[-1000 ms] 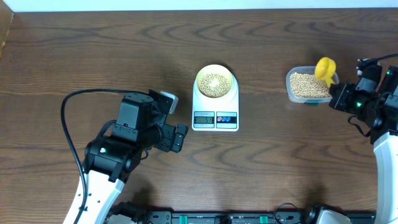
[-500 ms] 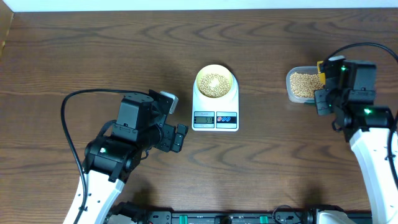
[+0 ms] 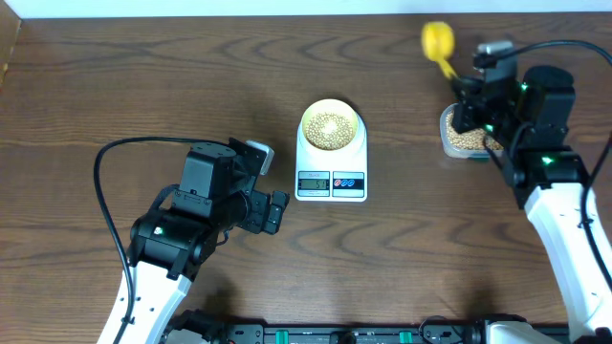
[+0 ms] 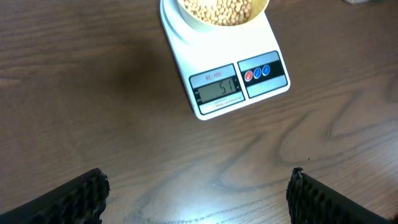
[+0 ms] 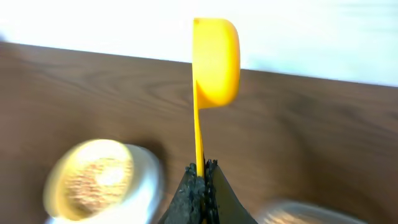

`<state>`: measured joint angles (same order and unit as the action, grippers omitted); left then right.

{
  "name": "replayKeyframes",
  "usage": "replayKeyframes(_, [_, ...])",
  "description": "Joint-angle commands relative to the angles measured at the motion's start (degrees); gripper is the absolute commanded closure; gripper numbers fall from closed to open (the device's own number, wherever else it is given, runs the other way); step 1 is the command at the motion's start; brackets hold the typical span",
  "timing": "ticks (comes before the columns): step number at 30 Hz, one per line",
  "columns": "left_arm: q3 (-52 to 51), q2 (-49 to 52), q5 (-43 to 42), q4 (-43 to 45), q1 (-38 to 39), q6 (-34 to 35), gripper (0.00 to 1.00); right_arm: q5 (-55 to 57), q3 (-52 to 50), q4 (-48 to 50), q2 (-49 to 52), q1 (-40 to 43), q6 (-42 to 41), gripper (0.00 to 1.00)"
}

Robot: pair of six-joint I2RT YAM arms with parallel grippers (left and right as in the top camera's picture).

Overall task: Scoop item into bowl and weigh 50g on scale
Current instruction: 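Carry the scoop back over the yellow bowl with the right gripper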

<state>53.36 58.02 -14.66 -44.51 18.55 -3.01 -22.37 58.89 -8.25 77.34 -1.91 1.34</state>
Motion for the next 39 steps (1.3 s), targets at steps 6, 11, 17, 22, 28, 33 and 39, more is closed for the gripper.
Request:
replayKeyframes(6, [0.09,-0.04,0.59,0.07,0.13,-0.11,0.06,-8.00,0.39,2.45,8.44,-11.56,2.38,0.99])
replayKeyframes(11, [0.09,-0.04,0.59,0.07,0.13,-0.11,0.06,-4.63,0.39,1.57,12.74,-17.14,5.97,0.99])
replayKeyframes(17, [0.09,-0.04,0.59,0.07,0.13,-0.11,0.06,1.57,0.39,-0.35,14.62,-20.50,11.67,0.99])
replayKeyframes(22, [0.09,-0.04,0.59,0.07,0.13,-0.11,0.06,3.91,0.39,-1.53,15.23,-21.81,16.39,0.99])
replayKeyframes(28, [0.09,-0.04,0.59,0.07,0.13,-0.11,0.06,3.98,0.39,-3.74,18.05,-22.95,20.09,0.99])
replayKeyframes(33, [0.09,-0.04,0.59,0.07,0.13,-0.11,0.06,4.07,0.39,-3.28,18.40,-22.93,20.63,0.99])
replayKeyframes(39, [0.09,-0.04,0.59,0.07,0.13,-0.11,0.07,4.07,0.39,-4.85,18.40,-22.88,20.63,0.99])
